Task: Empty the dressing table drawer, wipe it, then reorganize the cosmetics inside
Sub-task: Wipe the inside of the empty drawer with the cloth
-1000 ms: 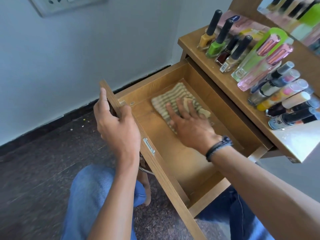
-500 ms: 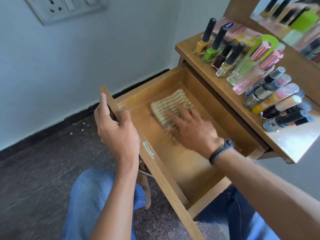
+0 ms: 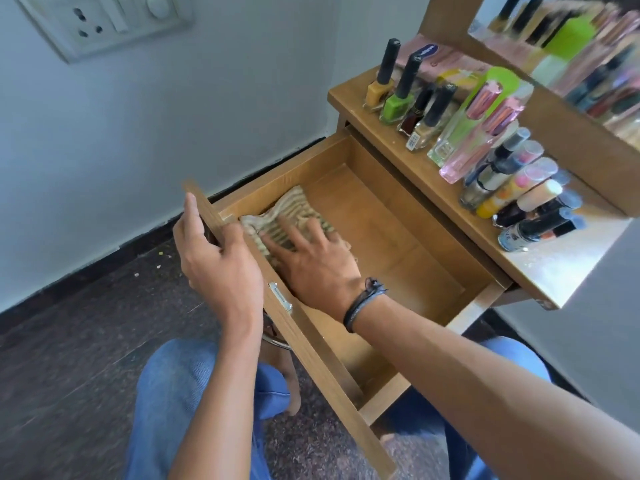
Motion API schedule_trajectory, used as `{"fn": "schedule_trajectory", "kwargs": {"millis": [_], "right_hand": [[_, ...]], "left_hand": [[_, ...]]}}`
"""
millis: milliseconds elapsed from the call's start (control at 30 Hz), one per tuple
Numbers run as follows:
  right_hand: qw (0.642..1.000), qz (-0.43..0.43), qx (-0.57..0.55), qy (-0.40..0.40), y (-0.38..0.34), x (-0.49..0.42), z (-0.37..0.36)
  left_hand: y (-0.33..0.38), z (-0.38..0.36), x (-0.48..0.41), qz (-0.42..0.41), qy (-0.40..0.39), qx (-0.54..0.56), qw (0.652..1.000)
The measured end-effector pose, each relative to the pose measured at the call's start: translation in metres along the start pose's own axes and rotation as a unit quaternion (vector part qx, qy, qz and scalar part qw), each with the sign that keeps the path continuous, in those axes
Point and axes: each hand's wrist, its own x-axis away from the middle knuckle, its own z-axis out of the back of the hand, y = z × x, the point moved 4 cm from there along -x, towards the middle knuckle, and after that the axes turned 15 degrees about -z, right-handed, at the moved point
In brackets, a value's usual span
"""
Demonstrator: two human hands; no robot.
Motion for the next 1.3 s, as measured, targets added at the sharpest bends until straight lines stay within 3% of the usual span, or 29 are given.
{"fn": "schedule_trajectory", "kwargs": {"millis": [167, 367, 533, 667, 733, 767, 867, 900, 1033, 1100, 1200, 1267, 1300], "right_hand": [[1.000, 0.004, -0.002, -0.001, 0.019, 0.033, -0.008], [0.996, -0.013, -0.089, -0.012, 0.032, 0.085, -0.002], [0.983, -0.042, -0.175, -0.037, 0.042, 0.101, 0.008], [0.955, -0.141, -0.257, -0.046, 0.068, 0.106, 0.013], [0.895, -0.203, -0.394, -0.053, 0.087, 0.116, 0.018], [0.835, -0.224, -0.499, -0.056, 0.097, 0.125, 0.023], [0.573, -0.227, -0.782, -0.094, 0.114, 0.153, 0.034], [0.518, -0.217, -0.821, -0.107, 0.116, 0.161, 0.036], [0.426, -0.175, -0.876, -0.142, 0.118, 0.192, 0.048], [0.359, -0.171, -0.907, -0.139, 0.120, 0.204, 0.049], [0.269, -0.141, -0.944, -0.132, 0.123, 0.218, 0.052], [0.259, -0.123, -0.949, -0.132, 0.125, 0.225, 0.055], [0.270, -0.123, -0.946, -0.128, 0.126, 0.229, 0.057]], "left_hand": [[0.001, 0.000, -0.001, 0.004, -0.010, 0.001, 1.000], [-0.001, 0.005, 0.003, 0.019, -0.024, 0.007, 1.000], [0.005, 0.016, 0.008, 0.044, -0.096, 0.001, 0.994], [0.027, 0.035, 0.026, 0.053, -0.124, 0.012, 0.991], [0.044, 0.046, 0.044, 0.042, -0.122, 0.036, 0.991], [0.056, 0.052, 0.056, 0.038, -0.124, 0.055, 0.990], [0.093, 0.058, 0.085, 0.023, -0.172, 0.092, 0.980], [0.103, 0.056, 0.093, 0.017, -0.202, 0.098, 0.974], [0.138, 0.043, 0.111, 0.009, -0.325, 0.117, 0.939], [0.147, 0.038, 0.115, 0.008, -0.359, 0.104, 0.927], [0.142, 0.036, 0.118, 0.100, -0.380, 0.114, 0.912], [0.136, 0.037, 0.123, 0.201, -0.382, 0.151, 0.889], [0.135, 0.039, 0.126, 0.239, -0.382, 0.167, 0.877]]}}
